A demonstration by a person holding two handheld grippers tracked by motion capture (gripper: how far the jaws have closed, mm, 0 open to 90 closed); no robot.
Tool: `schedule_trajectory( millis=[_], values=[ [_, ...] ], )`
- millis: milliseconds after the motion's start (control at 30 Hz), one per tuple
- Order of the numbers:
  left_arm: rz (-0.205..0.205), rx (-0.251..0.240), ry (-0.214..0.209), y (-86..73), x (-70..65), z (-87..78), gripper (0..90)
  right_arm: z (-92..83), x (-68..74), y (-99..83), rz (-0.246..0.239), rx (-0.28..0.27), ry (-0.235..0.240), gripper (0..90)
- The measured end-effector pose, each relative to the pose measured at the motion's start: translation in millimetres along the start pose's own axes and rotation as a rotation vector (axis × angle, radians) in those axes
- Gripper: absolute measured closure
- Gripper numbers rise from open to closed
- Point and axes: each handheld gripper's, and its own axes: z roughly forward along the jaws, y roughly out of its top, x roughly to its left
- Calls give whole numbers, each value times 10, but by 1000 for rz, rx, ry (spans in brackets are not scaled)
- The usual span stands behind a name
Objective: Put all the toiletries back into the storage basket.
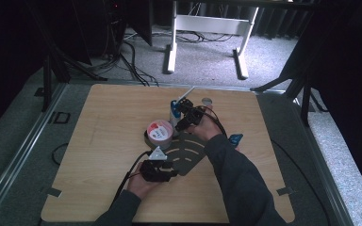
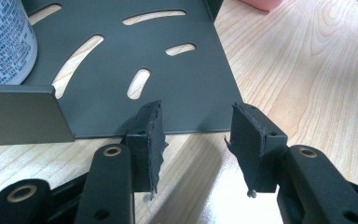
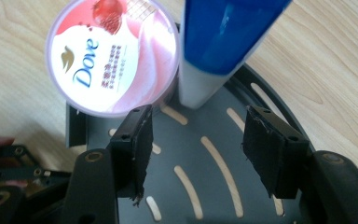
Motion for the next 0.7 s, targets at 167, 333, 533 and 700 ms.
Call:
schedule_trajectory(
  millis=[167,333,533,700],
  values=[
    [1,0,1,0,-1,0,542,-76,29,-102,-21,-26,-4,452],
    [0,0,1,0,-1,0,542,-150,58,-192,-49,-54,-16,452],
    [0,0,1,0,-1,0,541,-266,90,-293,-73,-88,-28,458],
    [-2,-1,1,-1,-3,1,541,-345,86,-403,-86,-105,-42,462]
  ],
)
